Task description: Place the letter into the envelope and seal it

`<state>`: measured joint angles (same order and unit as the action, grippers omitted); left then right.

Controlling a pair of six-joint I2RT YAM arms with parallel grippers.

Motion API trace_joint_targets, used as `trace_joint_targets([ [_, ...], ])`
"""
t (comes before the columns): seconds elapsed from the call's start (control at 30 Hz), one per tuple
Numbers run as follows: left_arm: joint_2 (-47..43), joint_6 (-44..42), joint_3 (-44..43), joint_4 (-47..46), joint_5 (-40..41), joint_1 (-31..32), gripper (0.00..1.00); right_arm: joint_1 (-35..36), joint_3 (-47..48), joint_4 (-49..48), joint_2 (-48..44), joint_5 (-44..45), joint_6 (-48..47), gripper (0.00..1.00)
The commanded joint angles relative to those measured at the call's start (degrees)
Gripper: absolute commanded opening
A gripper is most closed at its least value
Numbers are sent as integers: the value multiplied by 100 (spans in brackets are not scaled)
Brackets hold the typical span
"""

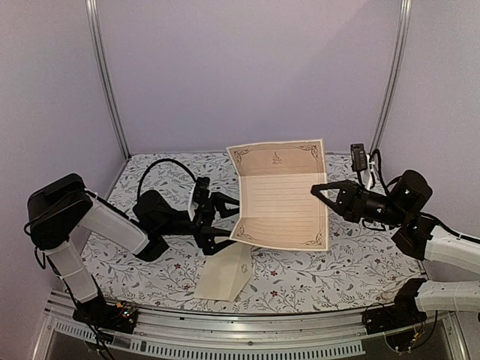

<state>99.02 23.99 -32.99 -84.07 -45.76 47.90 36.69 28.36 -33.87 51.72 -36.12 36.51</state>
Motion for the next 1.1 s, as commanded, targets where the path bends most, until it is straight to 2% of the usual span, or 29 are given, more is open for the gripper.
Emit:
trace_joint_targets([
  [0.0, -107, -211, 108, -378, 454, 106, 100, 222, -111, -314, 113, 223, -17, 0],
  [0.2, -269, -264, 298, -497, 999, 163, 100, 436, -141, -350, 205, 344, -117, 0],
  [0.27, -296, -223, 339, -562, 1090, 180, 97, 531, -161, -370, 251, 386, -175, 0],
  [0.37, -318, -178, 302, -513, 1056, 200, 84, 646, -188, -400, 354, 461, -236, 0],
  [0.57, -354, -207, 302, -441, 1141, 221, 71, 691, -258, -567, 478, 529, -241, 0],
  [0.67, -390, -223, 295, -344, 1181, 225, 58, 695, -263, -570, 430, 664, -233, 0],
  [0.73, -427, -256, 300, -290, 1220, 231, 45, 691, -282, -569, 388, 699, -245, 0],
  [0.83, -479, -280, 306, -221, 1242, 246, 35, 695, -324, -573, 343, 759, -280, 0],
  [1.07, -560, -228, 342, -248, 1202, 273, 20, 691, -448, -735, 118, 917, -314, 0],
])
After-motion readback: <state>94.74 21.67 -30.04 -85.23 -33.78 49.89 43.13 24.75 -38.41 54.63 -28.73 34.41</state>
